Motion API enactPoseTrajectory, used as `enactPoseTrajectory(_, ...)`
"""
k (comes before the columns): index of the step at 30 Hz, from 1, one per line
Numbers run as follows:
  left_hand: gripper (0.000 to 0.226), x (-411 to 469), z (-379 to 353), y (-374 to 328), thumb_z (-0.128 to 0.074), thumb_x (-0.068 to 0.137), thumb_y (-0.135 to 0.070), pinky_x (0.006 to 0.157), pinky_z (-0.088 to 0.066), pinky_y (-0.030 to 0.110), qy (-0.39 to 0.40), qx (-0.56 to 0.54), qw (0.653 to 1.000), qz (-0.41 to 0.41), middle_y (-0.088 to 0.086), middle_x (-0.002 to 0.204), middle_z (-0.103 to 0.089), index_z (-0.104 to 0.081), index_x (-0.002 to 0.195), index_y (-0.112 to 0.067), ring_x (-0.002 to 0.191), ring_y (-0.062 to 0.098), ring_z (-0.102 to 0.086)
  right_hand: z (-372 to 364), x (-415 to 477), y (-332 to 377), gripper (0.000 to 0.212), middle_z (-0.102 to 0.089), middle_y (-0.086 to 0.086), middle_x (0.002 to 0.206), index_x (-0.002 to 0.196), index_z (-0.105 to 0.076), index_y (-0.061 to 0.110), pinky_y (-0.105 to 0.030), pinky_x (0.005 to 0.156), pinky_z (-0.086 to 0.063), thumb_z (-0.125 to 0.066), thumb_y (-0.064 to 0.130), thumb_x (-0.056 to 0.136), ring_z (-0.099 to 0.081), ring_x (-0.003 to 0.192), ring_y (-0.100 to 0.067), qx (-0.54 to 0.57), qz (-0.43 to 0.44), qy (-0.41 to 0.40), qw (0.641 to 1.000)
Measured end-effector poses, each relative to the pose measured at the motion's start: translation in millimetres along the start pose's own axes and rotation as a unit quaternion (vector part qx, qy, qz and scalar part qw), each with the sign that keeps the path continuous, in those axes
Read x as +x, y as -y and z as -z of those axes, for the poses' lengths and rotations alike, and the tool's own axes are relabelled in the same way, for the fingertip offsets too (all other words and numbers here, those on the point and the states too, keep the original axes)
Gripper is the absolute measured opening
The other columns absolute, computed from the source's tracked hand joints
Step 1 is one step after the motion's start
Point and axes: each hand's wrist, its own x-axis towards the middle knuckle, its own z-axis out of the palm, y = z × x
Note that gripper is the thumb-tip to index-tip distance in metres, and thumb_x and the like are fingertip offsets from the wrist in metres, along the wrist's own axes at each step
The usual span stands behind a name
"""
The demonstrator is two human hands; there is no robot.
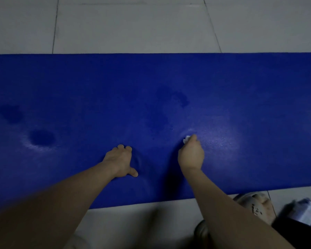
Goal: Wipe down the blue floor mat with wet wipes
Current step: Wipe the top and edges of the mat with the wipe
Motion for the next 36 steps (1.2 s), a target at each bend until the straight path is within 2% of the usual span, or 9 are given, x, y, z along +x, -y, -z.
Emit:
enactPoseTrajectory(11, 0.1, 0.2, 6.8, -1.5, -0.075, 0.073, -0.072, 0.096, -0.049, 0.034, 0.033, 0.037, 0.999, 0.003, 0.008, 0.138, -0.044, -0.035, 0.146, -0.015, 0.121, 0.024, -0.05, -32.0, -21.9, 60.9, 0.015, -0.063, -0.008, 0.106, 0.114, -0.055, 0.012, -0.034, 0.062, -0.047, -0.05, 0.011, 0.1, -0.063, 0.08, -0.025, -0.113, 0.294, 0.147, 0.938)
enactPoseTrajectory(15, 0.096, -4.2, 14.6, -3.8, -0.074, 0.075, -0.071, 0.096, -0.05, 0.035, 0.068, 0.031, 0.997, 0.004, 0.006, 0.139, -0.045, -0.037, 0.146, -0.017, 0.119, 0.022, -0.051, 5.6, 8.8, 22.8, 0.025, -0.066, -0.002, 0.107, 0.107, -0.057, 0.019, -0.03, 0.063, -0.049, -0.06, 0.007, 0.085, -0.066, 0.084, -0.025, -0.134, 0.176, 0.112, 0.969)
enactPoseTrajectory(19, 0.048, -6.0, 45.4, 2.4, -0.075, 0.08, -0.063, 0.066, -0.046, 0.028, 0.046, 0.082, 0.996, 0.005, -0.005, 0.094, -0.059, -0.052, 0.091, -0.021, 0.078, 0.012, -0.053, 61.9, 46.3, -35.1, 0.022, -0.07, -0.005, 0.102, 0.092, -0.051, 0.023, -0.029, 0.064, -0.037, -0.063, 0.006, 0.083, -0.066, 0.092, -0.03, -0.129, 0.008, 0.046, 0.99)
enactPoseTrajectory(20, 0.052, -4.1, 56.3, 6.1, -0.077, 0.077, -0.063, 0.069, -0.049, 0.03, 0.003, 0.099, 0.995, 0.014, -0.004, 0.097, -0.059, -0.052, 0.093, -0.021, 0.081, 0.013, -0.055, 70.1, 54.5, -44.0, 0.018, -0.069, -0.008, 0.103, 0.09, -0.051, 0.022, -0.029, 0.065, -0.037, -0.062, 0.007, 0.087, -0.064, 0.09, -0.032, -0.122, -0.018, 0.029, 0.992)
enactPoseTrajectory(22, 0.086, 2.7, 68.0, 15.4, -0.083, 0.064, -0.068, 0.089, -0.053, 0.039, -0.087, 0.125, 0.987, 0.039, 0.005, 0.126, -0.051, -0.048, 0.125, -0.018, 0.109, 0.022, -0.053, 71.6, 60.8, -53.6, 0.009, -0.066, -0.014, 0.105, 0.091, -0.056, 0.018, -0.03, 0.065, -0.036, -0.06, 0.01, 0.091, -0.059, 0.082, -0.032, -0.112, -0.042, 0.004, 0.993)
enactPoseTrajectory(24, 0.139, 12.3, 70.9, 25.0, -0.086, 0.05, -0.074, 0.109, -0.04, 0.054, -0.112, 0.128, 0.983, 0.068, 0.017, 0.155, -0.021, -0.015, 0.156, -0.016, 0.141, 0.037, -0.03, 57.5, 62.1, -48.2, 0.005, -0.066, -0.018, 0.103, 0.095, -0.061, 0.011, -0.03, 0.065, -0.035, -0.057, 0.008, 0.093, -0.051, 0.074, -0.029, -0.079, -0.038, -0.01, 0.996)
enactPoseTrajectory(26, 0.165, 22.3, 69.0, 28.1, -0.089, 0.046, -0.073, 0.118, -0.023, 0.065, -0.072, 0.101, 0.989, 0.084, 0.021, 0.165, 0.014, 0.018, 0.159, -0.019, 0.152, 0.046, 0.0, 40.7, 60.9, -34.9, 0.01, -0.066, -0.017, 0.101, 0.099, -0.062, 0.006, -0.031, 0.066, -0.036, -0.053, 0.006, 0.095, -0.047, 0.071, -0.024, -0.046, -0.015, -0.011, 0.999)
enactPoseTrajectory(29, 0.17, 36.9, 63.7, 24.0, -0.093, 0.047, -0.065, 0.119, -0.021, 0.067, -0.056, 0.063, 0.993, 0.082, 0.023, 0.163, 0.027, 0.028, 0.156, -0.019, 0.151, 0.049, 0.014, 23.2, 61.6, -9.4, 0.011, -0.065, -0.016, 0.098, 0.1, -0.06, 0.002, -0.032, 0.065, -0.039, -0.051, 0.007, 0.097, -0.05, 0.072, -0.025, -0.011, 0.011, -0.003, 1.0)
enactPoseTrajectory(36, 0.17, 41.5, 63.1, 21.7, -0.095, 0.046, -0.063, 0.117, -0.029, 0.064, -0.053, 0.083, 0.991, 0.094, 0.027, 0.162, 0.024, 0.025, 0.157, -0.015, 0.151, 0.052, 0.011, -23.2, 27.0, 76.8, 0.01, -0.066, -0.012, 0.099, 0.096, -0.059, 0.005, -0.03, 0.066, -0.042, -0.05, 0.01, 0.096, -0.062, 0.085, -0.028, 0.046, 0.103, 0.094, 0.989)
